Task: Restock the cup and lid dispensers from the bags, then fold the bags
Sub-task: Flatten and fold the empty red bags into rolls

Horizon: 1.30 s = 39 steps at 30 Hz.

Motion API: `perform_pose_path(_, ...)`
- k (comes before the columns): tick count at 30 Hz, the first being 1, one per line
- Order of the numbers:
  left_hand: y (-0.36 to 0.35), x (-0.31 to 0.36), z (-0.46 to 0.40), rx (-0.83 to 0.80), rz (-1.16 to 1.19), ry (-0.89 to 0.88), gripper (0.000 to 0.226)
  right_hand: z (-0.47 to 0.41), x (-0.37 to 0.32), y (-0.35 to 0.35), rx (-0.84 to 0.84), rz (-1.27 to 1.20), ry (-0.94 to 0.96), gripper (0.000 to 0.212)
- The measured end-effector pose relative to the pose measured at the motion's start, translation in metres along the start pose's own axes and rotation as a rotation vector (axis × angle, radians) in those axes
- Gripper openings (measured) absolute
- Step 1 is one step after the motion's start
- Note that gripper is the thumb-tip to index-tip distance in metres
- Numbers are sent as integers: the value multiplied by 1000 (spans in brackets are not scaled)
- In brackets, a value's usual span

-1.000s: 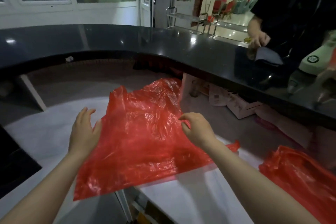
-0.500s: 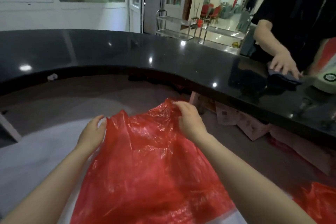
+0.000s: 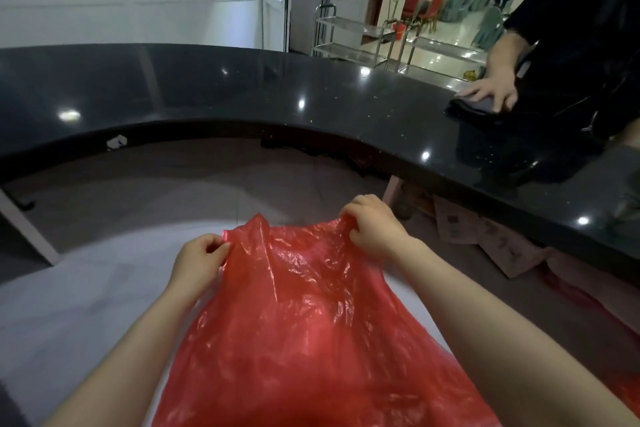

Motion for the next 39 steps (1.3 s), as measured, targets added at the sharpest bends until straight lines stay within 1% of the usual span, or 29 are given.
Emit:
perform_pose_path(2,4,-1,-2,68,-16,13,18,11,7,1,-14,16,6,27)
perform_pose_path(4,12,-6,-6,102,-64,54,18,26,14,-2,-70,88,79,25)
perform_pose_path(6,23,-10,-11,95,-133,99,17,43,18,-7,-126,158,150,23)
perform_pose_path(8,31,-12,-13,108,-206,117,20,62,23,-11,-154,85,129,24)
perform_pose_path(12,38,-10,-12,217,-262,132,21,98,44,-23,-219,-257,-60,44)
perform_pose_path(14,33,-11,-10,220,-267,140,22,117,55,-35,-282,-353,-116,50)
perform_pose_path(16,25,-12,-8,205,-290,132,21,137,62,-47,-369,-376,-142,70)
perform_pose_path(18,19,-11,-5,195,-303,129,20,154,67,-57,-396,-358,-144,95)
perform_pose_path(19,16,-11,-4,193,-307,131,20,160,69,-61,-373,-313,-136,102)
perform_pose_path(21,11,-12,-2,182,-330,132,20,168,75,-65,-267,-234,-145,104)
perform_pose_path(23,7,-11,1,165,-349,124,20,177,82,-66,-155,-283,-218,110)
perform_pose_path(25,5,-12,3,167,-354,117,19,184,89,-70,-132,-368,-285,123)
perform_pose_path(26,5,-12,4,170,-352,117,19,188,91,-72,-136,-416,-307,126)
perform_pose_path(27,6,-13,5,171,-348,118,19,191,93,-76,-134,-464,-331,126)
perform_pose_path(28,6,-14,5,170,-348,117,18,193,95,-79,-117,-492,-359,120)
perform_pose_path(30,7,-15,6,167,-355,109,17,195,97,-83,-66,-446,-414,104)
perform_pose_path(31,8,-16,7,168,-357,110,17,196,97,-84,-66,-400,-438,102)
perform_pose_path(32,10,-16,7,170,-359,115,18,197,98,-86,-100,-355,-455,104)
perform_pose_path(34,16,-18,6,174,-365,125,20,200,101,-92,-221,-266,-497,107)
perform_pose_path(35,19,-20,5,177,-370,125,21,202,104,-94,-254,-240,-523,100)
perform_pose_path(36,22,-22,4,179,-377,126,22,204,108,-95,-241,-241,-542,85)
perform_pose_path(38,29,-26,1,182,-391,130,22,209,115,-92,-91,-306,-570,48)
perform_pose_path(39,32,-29,0,181,-403,133,22,212,119,-89,-8,-325,-592,33)
Point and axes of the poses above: each hand's wrist, its own z-axis away from the middle knuckle, its own y-axis out of the back of the hand, x = y × z, the point moved 4 cm from there along -z, towards the middle knuckle, and after that the axes turned 12 degrees about -x, right-handed, at the moved point
